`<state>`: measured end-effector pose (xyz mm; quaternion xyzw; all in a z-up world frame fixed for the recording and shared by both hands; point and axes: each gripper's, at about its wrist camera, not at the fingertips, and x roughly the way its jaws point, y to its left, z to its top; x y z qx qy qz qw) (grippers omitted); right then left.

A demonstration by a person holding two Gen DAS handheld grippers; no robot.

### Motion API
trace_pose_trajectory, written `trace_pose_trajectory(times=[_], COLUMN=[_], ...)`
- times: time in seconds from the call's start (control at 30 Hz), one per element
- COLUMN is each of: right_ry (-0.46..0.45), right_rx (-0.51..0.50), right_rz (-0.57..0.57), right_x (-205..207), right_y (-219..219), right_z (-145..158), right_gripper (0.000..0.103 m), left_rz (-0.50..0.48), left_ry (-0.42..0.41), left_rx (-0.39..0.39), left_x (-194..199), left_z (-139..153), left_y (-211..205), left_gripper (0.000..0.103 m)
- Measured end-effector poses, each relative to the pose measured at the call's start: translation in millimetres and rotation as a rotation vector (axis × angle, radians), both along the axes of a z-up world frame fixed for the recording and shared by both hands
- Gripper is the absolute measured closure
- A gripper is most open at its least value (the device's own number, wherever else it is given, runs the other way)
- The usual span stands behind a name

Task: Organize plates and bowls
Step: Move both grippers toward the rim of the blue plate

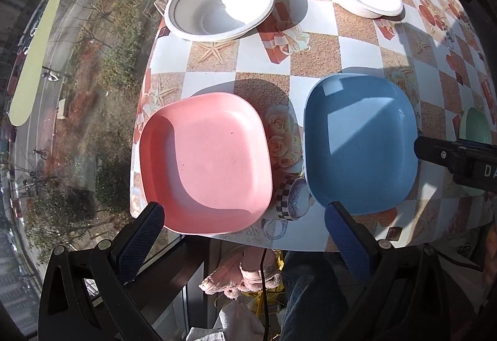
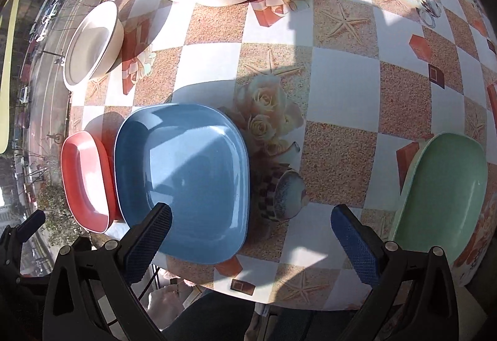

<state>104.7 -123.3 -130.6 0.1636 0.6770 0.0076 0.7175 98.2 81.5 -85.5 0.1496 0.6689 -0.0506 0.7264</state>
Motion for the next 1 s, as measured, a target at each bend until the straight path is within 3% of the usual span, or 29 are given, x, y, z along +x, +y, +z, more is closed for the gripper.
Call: trace_pose_trajectory(times=[0.07, 0.2, 0.3, 0.6, 0.83, 1.0], right_ry=[0.016, 0.058, 0.088, 0.13, 0.086, 0.087], right_rx=[-0.044, -0.128, -0.156, -0.132, -0.172, -0.208], right_rz=[0.022, 0.034, 0.021, -0.116, 0.003, 0.19], right_x=[5.3, 2.4, -13.9, -65.0, -51.6, -27.6], right_y=[6.8, 11.8, 4.3, -56.6, -64.8, -39.4], right_z=[-13.5, -33.8, -42.9, -56.5, -43.5, -57.3], right_gripper=[0.0, 0.0, 0.0, 0.0, 0.0, 0.0], left_rz=[0.013, -0.016, -0.032, -0.128, -0.076, 0.007], left_ry=[0.006, -0.008, -0.013, 0.009, 0.041, 0.045], left_rx=[-0.012, 0.042, 0.023, -0.015, -0.02, -0.031], left_x=[-1.7, 3.4, 10.6, 22.1, 24.6, 25.5], left_z=[-0.1, 2.1, 0.3, -26.7, -48.6, -57.3], left_y=[3.9, -2.6, -12.5, -69.5, -85.1, -82.9], left_gripper=[0.0, 0.0, 0.0, 0.0, 0.0, 0.0])
